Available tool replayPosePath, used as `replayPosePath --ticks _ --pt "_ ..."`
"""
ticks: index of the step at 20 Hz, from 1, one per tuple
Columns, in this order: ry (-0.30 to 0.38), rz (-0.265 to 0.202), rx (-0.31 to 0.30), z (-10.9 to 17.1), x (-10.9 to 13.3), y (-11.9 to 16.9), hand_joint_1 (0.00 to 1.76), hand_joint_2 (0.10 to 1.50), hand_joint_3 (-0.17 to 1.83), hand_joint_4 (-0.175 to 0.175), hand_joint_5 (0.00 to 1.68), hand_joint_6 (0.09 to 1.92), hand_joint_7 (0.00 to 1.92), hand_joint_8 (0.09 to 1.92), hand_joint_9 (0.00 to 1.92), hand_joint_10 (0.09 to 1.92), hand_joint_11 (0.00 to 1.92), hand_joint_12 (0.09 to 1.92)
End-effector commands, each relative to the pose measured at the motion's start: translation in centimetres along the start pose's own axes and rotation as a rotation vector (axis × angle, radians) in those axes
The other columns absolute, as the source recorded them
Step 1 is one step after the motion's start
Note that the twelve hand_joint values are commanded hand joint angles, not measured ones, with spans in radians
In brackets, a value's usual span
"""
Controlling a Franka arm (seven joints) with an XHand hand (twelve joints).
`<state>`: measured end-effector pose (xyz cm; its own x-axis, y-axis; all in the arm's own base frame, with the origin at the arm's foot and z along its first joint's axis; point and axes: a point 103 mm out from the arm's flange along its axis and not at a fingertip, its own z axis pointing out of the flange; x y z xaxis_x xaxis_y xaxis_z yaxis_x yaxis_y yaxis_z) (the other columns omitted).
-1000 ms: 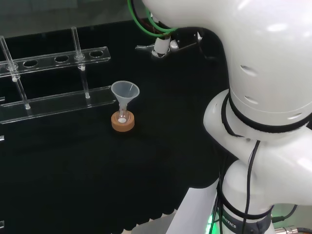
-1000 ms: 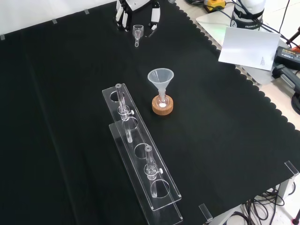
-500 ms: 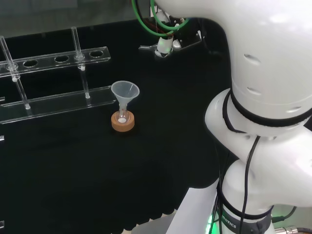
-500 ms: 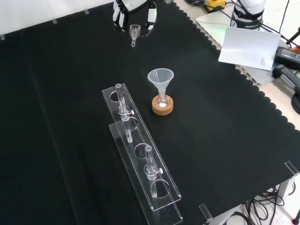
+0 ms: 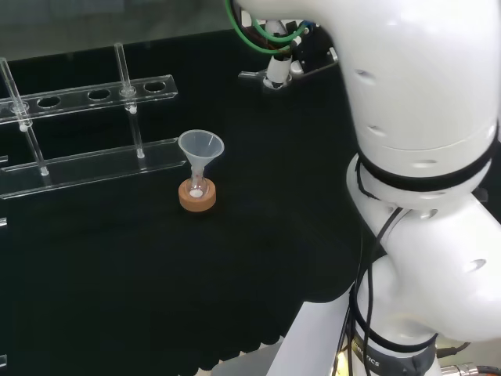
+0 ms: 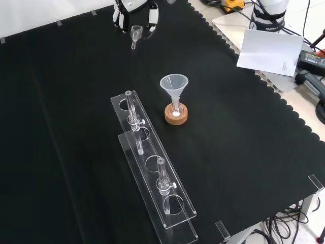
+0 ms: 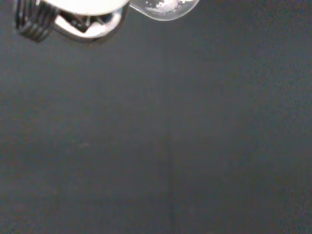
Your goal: Put the weighing funnel back on the table.
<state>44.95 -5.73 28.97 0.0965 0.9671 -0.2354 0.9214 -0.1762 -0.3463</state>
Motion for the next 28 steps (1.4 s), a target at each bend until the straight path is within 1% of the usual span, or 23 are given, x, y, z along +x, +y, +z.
replayPosePath --ticks 1,5,10,16,28 --pt "-0.055 -0.02 -0.003 1.6 0.6 3.7 1.13 0.67 0.6 0.175 1.34 0.53 0.74 0.6 1.18 0.09 0.99 0.92" --pt "-0.061 -0.038 0.012 2.8 1.6 5.6 1.13 0.67 0.6 0.175 1.33 0.54 0.74 0.6 1.18 0.09 0.99 0.92" --pt "-0.077 -0.039 0.021 4.3 2.3 8.2 1.13 0.67 0.6 0.175 1.33 0.54 0.74 0.6 1.18 0.09 0.99 0.92" --pt "-0.072 -0.048 0.04 6.4 3.0 11.0 1.13 0.67 0.6 0.175 1.33 0.54 0.73 0.6 1.18 0.09 0.99 0.92" --pt "-0.081 -0.065 0.045 10.0 4.7 14.1 1.13 0.67 0.6 0.175 1.33 0.54 0.73 0.61 1.18 0.09 0.99 0.92"
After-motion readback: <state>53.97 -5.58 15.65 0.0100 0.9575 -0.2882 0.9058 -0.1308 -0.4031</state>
